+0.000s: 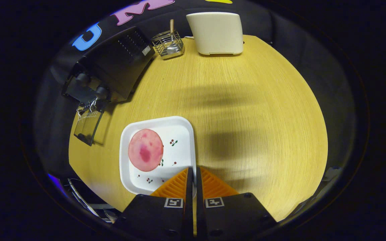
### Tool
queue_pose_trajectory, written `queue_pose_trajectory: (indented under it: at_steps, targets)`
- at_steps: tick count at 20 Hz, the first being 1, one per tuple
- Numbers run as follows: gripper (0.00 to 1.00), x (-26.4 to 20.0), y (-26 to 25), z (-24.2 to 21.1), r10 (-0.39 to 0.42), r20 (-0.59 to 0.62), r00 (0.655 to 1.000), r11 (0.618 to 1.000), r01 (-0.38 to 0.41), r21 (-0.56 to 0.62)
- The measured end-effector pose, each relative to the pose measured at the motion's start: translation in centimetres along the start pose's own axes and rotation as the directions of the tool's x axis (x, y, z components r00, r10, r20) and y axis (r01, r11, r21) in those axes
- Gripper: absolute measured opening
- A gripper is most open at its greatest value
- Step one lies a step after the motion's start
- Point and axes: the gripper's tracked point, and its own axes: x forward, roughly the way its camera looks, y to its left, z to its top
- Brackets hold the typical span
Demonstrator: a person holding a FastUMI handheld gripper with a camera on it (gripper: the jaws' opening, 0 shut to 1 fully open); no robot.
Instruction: Open the toaster oven, put the food inside, and close the toaster oven door.
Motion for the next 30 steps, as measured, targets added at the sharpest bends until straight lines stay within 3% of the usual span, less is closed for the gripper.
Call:
queue_pose_trajectory:
  at_steps: [2,6,8,12,20,30]
  targets:
    - [0.06,-0.2,0.1,-0.1,0.048,-0.014,0.999,0.999,-0.047,0.017]
    - [0.05,-0.1,0.1,0.0,0.065,-0.017,0.998,0.997,-0.064,0.046]
    - [0.05,-0.3,0.5,-0.4,0.101,-0.035,0.994,0.989,-0.096,0.117]
    - [0.05,-0.8,1.7,-1.3,0.203,-0.038,0.978,0.935,-0.182,0.303]
    - [0.05,-4.7,5.3,0.1,0.322,0.041,0.946,0.841,-0.306,0.446]
    - [0.05,-8.7,9.1,1.1,0.324,0.171,0.931,0.761,-0.363,0.537]
